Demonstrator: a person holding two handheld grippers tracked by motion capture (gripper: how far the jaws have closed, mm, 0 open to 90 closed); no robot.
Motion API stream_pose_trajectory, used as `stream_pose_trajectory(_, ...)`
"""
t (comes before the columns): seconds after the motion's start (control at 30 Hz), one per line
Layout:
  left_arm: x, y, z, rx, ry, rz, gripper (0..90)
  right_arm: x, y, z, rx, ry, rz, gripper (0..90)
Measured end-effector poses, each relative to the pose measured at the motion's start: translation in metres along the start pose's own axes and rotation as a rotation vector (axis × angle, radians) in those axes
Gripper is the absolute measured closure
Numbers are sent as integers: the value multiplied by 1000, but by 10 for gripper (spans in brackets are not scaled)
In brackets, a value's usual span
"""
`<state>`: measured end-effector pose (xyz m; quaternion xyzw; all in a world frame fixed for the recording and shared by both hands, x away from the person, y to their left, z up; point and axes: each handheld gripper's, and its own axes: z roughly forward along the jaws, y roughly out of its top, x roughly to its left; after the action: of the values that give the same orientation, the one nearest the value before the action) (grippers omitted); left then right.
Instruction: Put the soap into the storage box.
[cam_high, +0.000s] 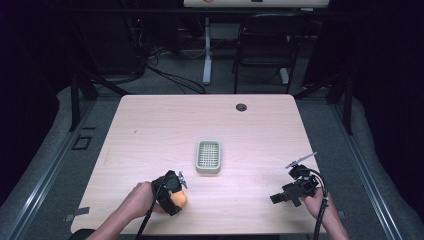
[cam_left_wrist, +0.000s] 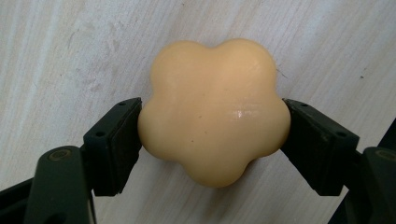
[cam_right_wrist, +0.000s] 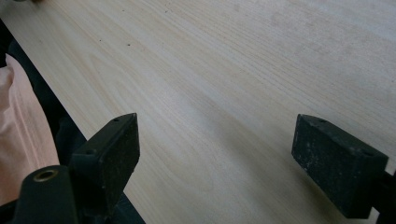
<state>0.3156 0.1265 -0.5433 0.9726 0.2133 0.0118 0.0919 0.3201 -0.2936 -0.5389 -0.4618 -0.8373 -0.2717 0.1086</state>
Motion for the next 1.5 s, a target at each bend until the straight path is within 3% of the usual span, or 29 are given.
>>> stream_pose_trajectory(0.87,0,-3,-5,-20,-15,13,252,0,-1,-1,-11,-5,3,150)
stream_pose_trajectory(1.03,0,-4,-8,-46,-32,13,254,0,-1,-1,-11,-4,4,150)
stream_pose_trajectory(1.5,4,-6,-17,-82,-27,-5,254,0,-1,-2,-5,-6,-2,150)
